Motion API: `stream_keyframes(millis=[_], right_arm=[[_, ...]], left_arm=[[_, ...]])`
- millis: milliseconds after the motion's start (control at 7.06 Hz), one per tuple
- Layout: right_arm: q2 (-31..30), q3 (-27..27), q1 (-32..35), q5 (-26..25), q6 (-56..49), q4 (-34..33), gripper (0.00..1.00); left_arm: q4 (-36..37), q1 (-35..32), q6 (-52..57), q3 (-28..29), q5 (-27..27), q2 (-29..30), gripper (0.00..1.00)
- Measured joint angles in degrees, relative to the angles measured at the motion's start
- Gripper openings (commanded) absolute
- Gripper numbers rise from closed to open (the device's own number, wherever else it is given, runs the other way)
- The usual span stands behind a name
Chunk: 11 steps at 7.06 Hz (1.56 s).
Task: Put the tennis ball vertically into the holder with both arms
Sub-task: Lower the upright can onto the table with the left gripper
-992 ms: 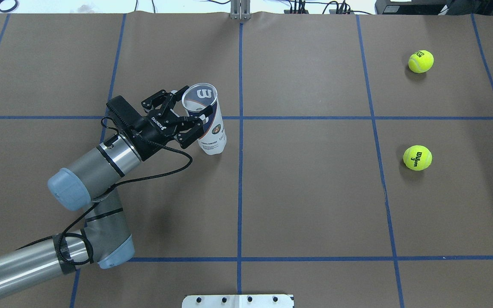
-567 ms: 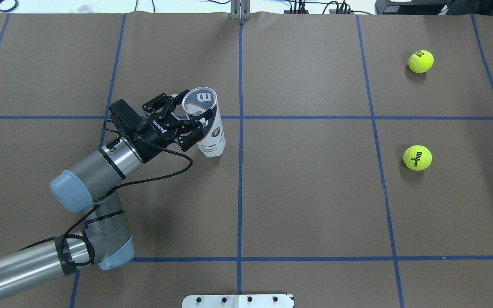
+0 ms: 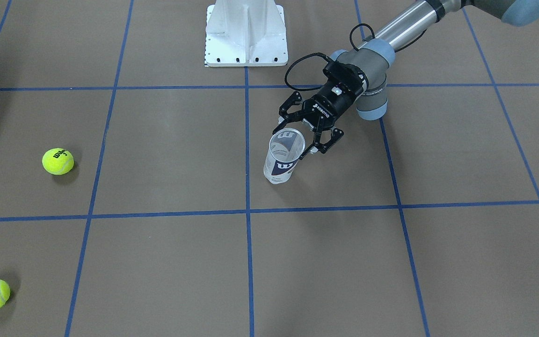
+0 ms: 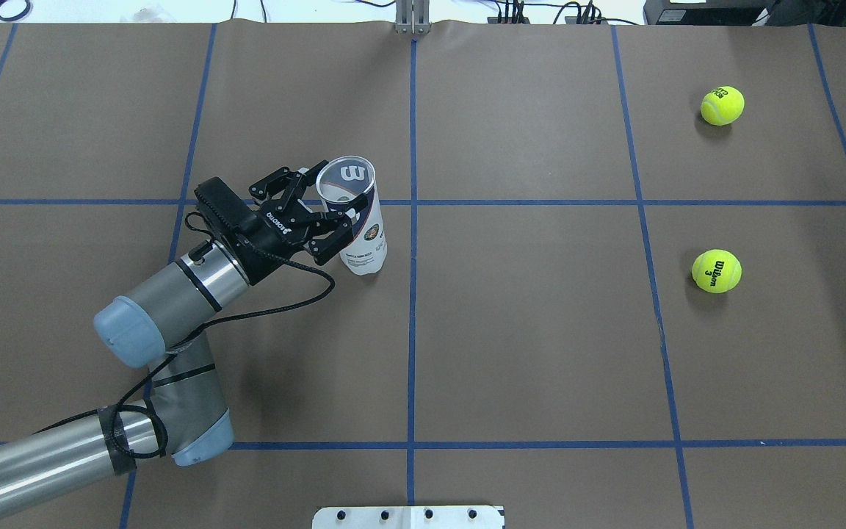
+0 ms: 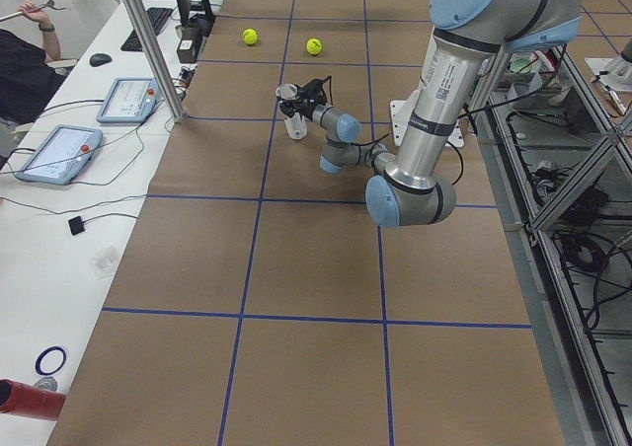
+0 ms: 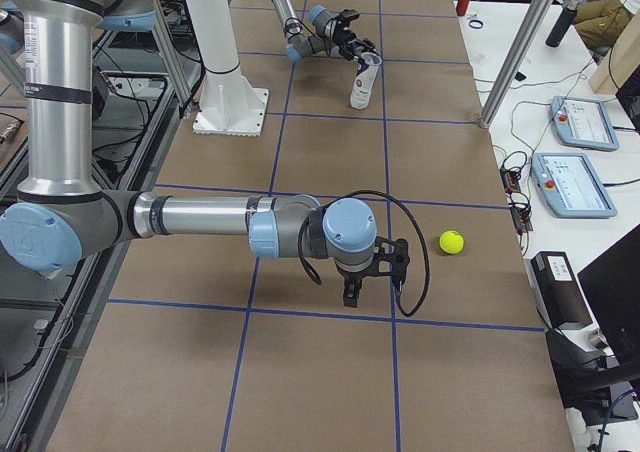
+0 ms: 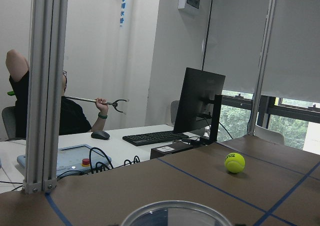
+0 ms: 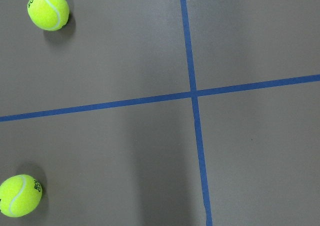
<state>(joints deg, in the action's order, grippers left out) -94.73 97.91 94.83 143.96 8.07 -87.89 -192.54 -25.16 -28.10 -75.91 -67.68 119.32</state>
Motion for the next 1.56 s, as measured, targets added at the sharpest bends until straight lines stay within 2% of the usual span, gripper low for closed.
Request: stream_keyframes(millis=[992, 1558], right_arm=[[0.0, 0.1, 0.0, 0.0, 0.0, 0.0, 0.99], [0.1, 0.0, 0.0, 0.0, 0.0, 0.0, 0.99]], left_arm=[[0.3, -0.1, -0.1, -0.6, -0.1, 1.3, 0.99], [0.6, 0.0, -0.2, -4.1, -0.3, 0.8, 0.99]])
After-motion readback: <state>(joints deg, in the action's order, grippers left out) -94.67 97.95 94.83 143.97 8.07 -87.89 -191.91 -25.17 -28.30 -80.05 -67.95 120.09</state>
